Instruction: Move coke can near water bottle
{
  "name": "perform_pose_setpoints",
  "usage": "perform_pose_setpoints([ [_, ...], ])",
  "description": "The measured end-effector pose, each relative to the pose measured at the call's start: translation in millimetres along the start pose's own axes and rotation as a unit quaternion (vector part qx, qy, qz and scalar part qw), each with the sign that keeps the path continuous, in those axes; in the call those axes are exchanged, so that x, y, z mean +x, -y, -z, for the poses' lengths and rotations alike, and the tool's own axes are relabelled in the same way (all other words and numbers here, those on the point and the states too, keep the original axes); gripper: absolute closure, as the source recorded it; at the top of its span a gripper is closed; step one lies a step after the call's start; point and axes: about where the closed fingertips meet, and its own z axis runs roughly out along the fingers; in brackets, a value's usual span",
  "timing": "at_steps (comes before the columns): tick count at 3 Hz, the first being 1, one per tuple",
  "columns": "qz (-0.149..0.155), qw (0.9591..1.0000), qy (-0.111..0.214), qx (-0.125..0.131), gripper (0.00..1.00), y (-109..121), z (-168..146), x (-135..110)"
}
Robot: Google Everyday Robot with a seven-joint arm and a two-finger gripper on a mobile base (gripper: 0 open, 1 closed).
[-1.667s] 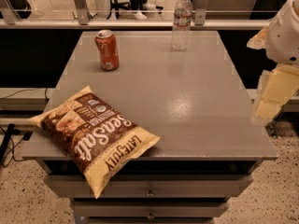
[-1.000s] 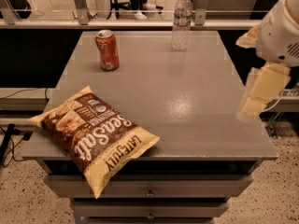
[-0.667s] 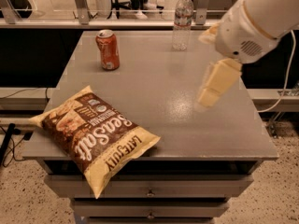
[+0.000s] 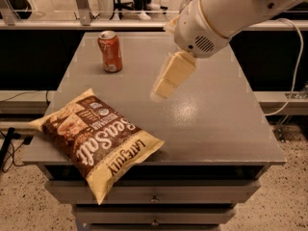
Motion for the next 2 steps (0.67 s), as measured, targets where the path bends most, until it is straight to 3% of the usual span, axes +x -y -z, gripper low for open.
perform_pose_setpoints([
  [2, -0.013, 0.9997, 0.016, 0.014, 0.0, 11.9, -6.6, -2.8],
])
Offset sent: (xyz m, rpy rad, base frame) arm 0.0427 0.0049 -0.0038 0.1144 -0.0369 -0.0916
